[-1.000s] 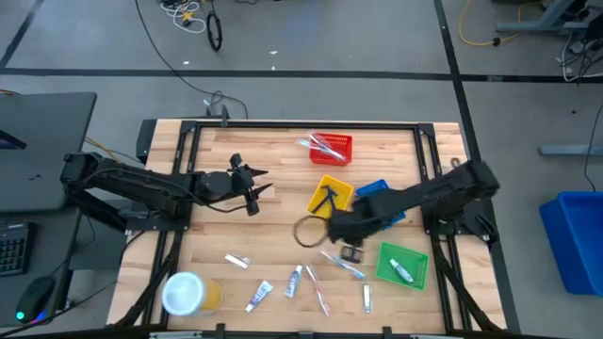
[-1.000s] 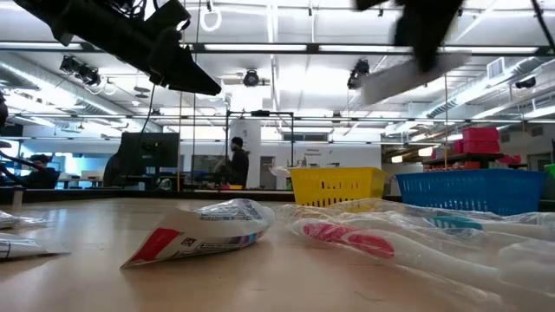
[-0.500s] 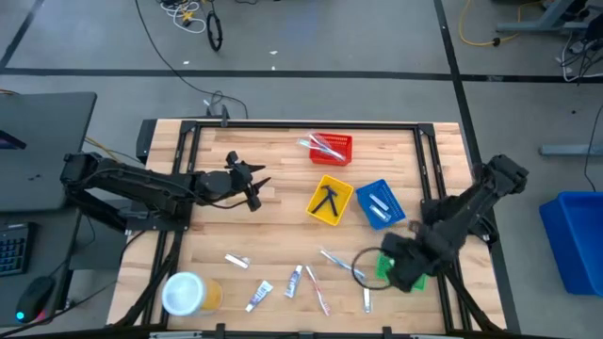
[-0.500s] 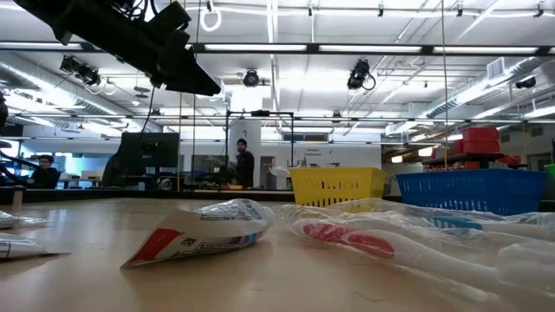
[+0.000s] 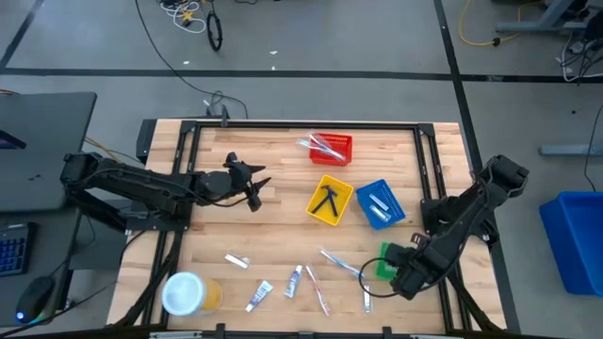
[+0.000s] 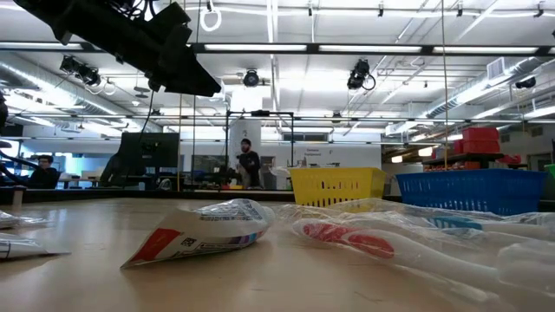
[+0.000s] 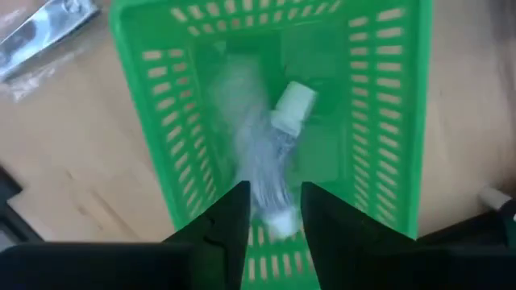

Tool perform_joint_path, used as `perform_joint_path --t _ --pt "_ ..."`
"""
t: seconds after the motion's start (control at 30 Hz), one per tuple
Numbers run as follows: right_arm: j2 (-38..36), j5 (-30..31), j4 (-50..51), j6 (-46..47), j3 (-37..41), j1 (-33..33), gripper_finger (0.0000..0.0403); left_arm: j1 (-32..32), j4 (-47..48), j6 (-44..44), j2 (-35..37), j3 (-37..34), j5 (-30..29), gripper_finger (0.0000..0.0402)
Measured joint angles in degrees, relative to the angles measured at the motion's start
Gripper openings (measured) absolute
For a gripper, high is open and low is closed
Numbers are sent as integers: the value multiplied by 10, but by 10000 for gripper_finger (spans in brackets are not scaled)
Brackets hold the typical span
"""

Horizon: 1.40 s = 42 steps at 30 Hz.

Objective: Pick & Place Travel size toiletries
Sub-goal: Put the nail cutter into the blue bin

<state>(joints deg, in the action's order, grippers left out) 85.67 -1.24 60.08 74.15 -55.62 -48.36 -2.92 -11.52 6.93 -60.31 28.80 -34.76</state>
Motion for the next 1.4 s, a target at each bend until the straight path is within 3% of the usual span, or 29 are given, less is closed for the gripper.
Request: perform_joint_path --t 0.2,0.43,0.5,0.57,0.7,0.83,1.1,1.4 --pt "0 15 -14 0 -3 15 159 0 0 2 0 0 -1 188" --pt "0 14 -30 -34 -68 50 193 0 0 10 0 0 -1 188" --pt "0 41 -42 -58 -81 52 196 0 0 10 0 0 -1 188" --pt "0 72 -97 -121 -82 52 197 0 0 10 0 0 -1 188" --pt "11 76 -246 -298 -79 52 188 0 0 9 0 0 -1 188" --pt "43 74 -326 -415 -78 52 173 0 0 9 0 0 -1 188" --pt "138 3 -323 -555 -77 53 181 0 0 10 0 0 -2 188" --pt "182 -9 -293 -738 -77 53 226 0 0 30 0 0 -2 188"
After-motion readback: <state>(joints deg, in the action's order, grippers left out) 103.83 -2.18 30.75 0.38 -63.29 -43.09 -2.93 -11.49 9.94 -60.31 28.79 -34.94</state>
